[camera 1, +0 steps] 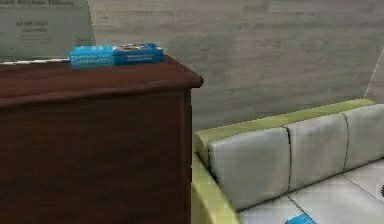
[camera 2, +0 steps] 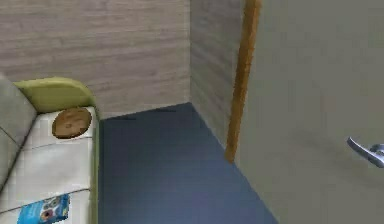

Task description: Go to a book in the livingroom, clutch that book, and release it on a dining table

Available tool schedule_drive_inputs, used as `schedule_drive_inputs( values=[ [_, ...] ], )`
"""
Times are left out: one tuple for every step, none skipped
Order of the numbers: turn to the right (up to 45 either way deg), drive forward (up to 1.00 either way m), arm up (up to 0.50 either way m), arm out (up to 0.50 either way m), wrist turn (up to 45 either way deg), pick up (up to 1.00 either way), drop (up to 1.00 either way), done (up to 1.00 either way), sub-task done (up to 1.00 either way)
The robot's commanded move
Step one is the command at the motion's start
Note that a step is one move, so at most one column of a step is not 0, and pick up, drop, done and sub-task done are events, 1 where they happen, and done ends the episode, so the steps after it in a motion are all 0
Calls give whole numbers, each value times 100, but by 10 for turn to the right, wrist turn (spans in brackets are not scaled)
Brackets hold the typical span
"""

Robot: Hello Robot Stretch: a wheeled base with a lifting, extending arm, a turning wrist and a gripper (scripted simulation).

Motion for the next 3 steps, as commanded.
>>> schedule_drive_inputs(
  values=[
    [450, 0, 0, 0, 0, 0, 0, 0, 0],
    [210, 0, 0, 0, 0, 0, 0, 0, 0],
    [0, 100, 0, 0, 0, 0, 0, 0, 0]
  ],
)
